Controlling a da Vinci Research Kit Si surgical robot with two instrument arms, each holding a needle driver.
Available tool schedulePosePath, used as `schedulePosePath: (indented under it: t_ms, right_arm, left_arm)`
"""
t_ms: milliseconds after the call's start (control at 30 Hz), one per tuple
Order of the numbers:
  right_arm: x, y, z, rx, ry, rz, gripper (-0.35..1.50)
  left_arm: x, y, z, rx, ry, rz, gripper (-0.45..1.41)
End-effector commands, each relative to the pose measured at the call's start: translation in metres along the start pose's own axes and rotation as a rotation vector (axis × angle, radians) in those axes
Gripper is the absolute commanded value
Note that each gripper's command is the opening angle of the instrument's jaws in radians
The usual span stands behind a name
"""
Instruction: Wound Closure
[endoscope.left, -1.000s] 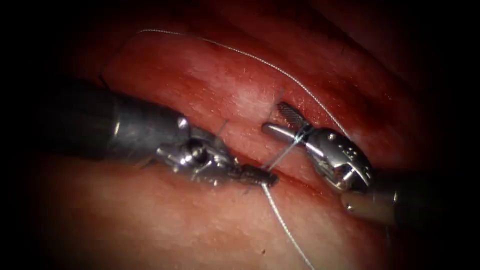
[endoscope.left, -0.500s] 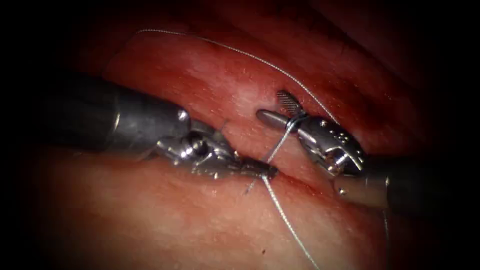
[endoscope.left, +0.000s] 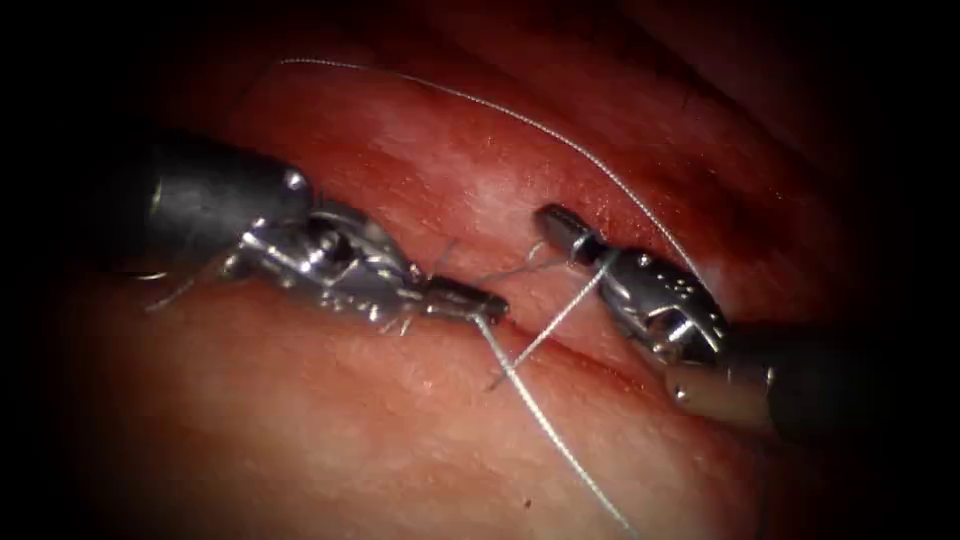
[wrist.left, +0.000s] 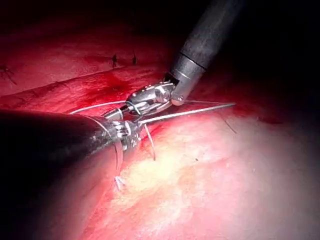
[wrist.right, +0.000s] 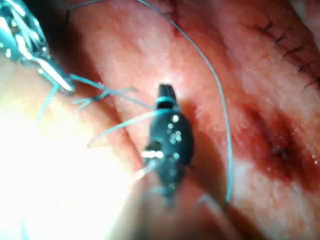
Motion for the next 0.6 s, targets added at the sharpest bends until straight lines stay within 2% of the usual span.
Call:
schedulePosePath:
  t_ms: [33, 233, 333, 600]
  right_arm:
    - [-0.0004, -0.0014, -0.0003, -0.008, -0.003, -0.016, -0.35]
    - [-0.0007, -0.0049, -0.003, -0.029, 0.012, -0.091, -0.35]
    - [-0.0013, -0.0065, -0.0043, 0.02, 0.003, -0.115, -0.35]
    - [-0.0027, -0.0093, -0.0065, 0.059, -0.002, -0.153, -0.35]
  left_arm:
    - [-0.0008, -0.0002, 0.0001, 0.002, -0.016, -0.01, -0.45]
    - [-0.0044, -0.0022, -0.0012, 0.016, -0.054, -0.098, -0.45]
    - [-0.0067, -0.0032, -0.001, 0.01, -0.068, -0.124, -0.45]
    - [-0.0124, -0.0063, 0.0004, 0.012, -0.111, -0.166, -0.45]
